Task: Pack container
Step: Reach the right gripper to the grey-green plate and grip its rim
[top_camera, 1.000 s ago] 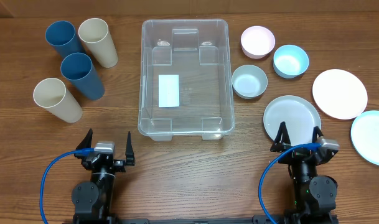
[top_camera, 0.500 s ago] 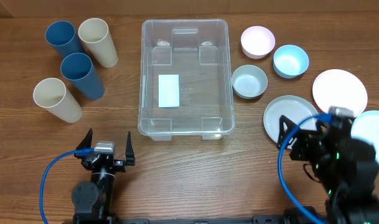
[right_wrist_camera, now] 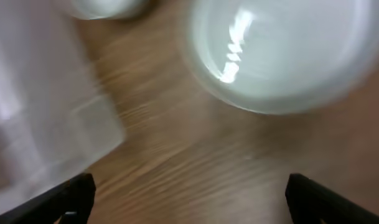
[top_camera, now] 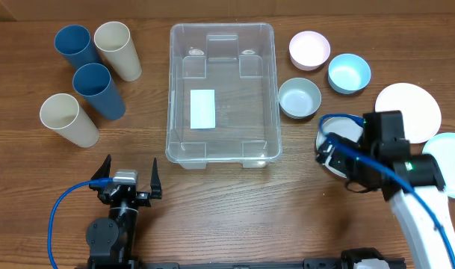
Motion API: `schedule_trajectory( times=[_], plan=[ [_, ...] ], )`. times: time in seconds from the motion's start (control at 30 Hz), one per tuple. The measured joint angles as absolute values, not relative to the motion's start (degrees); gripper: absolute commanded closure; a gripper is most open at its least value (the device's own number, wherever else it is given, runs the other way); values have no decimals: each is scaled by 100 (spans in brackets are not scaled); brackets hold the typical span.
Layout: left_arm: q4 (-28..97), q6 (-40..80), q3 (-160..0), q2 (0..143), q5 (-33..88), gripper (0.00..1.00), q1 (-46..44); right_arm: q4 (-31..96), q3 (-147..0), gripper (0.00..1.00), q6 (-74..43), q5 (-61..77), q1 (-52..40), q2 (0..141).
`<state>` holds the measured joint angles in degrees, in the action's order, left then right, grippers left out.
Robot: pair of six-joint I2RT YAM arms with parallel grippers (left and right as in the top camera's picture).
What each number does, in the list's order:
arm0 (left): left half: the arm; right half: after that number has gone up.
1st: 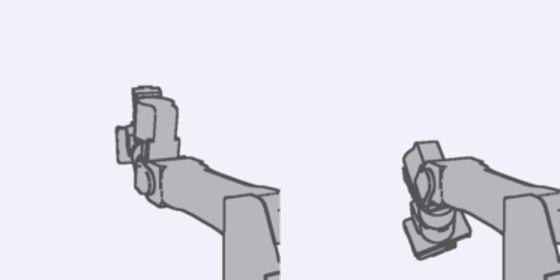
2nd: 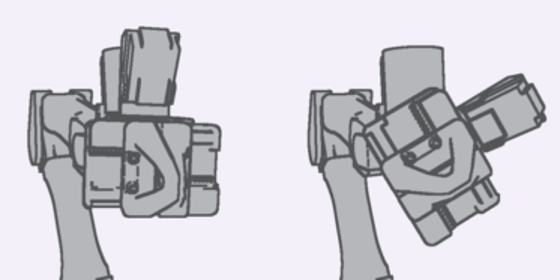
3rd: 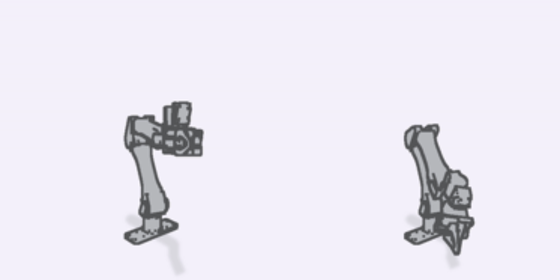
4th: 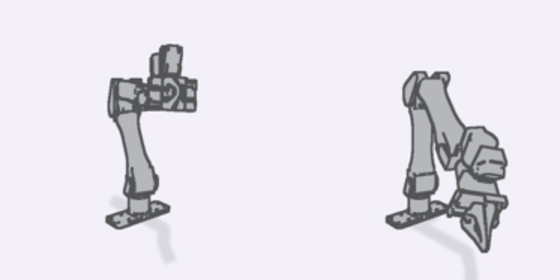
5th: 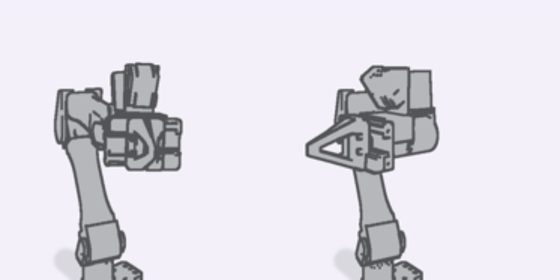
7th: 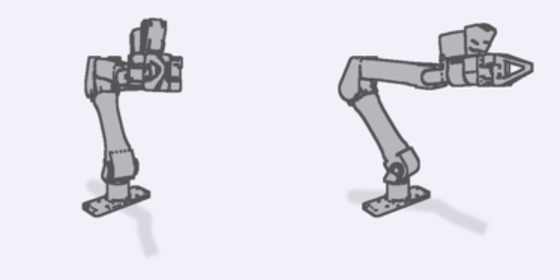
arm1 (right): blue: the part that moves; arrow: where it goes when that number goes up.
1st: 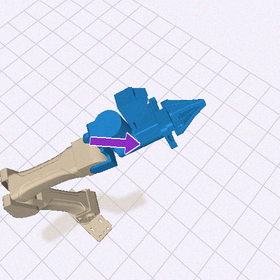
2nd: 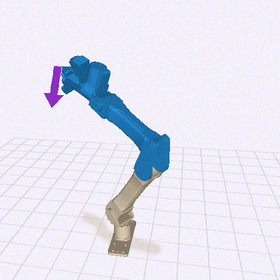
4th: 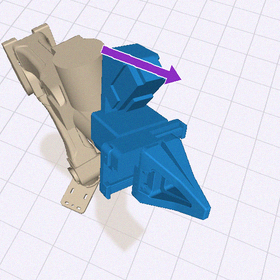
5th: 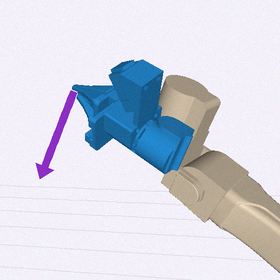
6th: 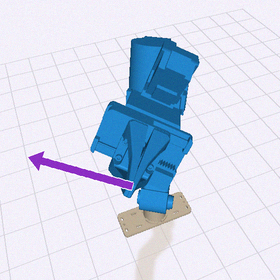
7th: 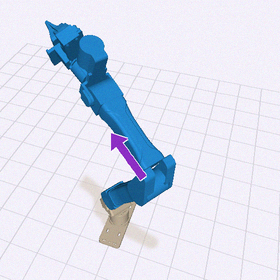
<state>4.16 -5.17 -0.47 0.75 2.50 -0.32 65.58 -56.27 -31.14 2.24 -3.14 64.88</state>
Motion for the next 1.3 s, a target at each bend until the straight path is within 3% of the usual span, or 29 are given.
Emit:
schedule_trajectory(
  times=[0.17, 0.6, 0.87, 1.07, 1.3],
  plan=[
    [416, -517, -47, 75, 250, 0, -32, 6348, -5583, 0, -4125, -449, 10, 7389],
    [416, -517, -47, 75, 250, 0, -32, 6180, -5570, 0, -4866, -694, 263, 8431],
    [416, -517, -45, 75, 250, 0, -32, 6093, -5570, 15, -5913, -408, 412, 8482],
    [416, -517, -45, 75, 250, 0, -32, 6047, -5522, 17, -6285, -261, 412, 8482],
    [419, -517, -45, 75, 250, 0, -32, 5155, -4672, 24, -6410, -60, 412, 8484]
  ],
)
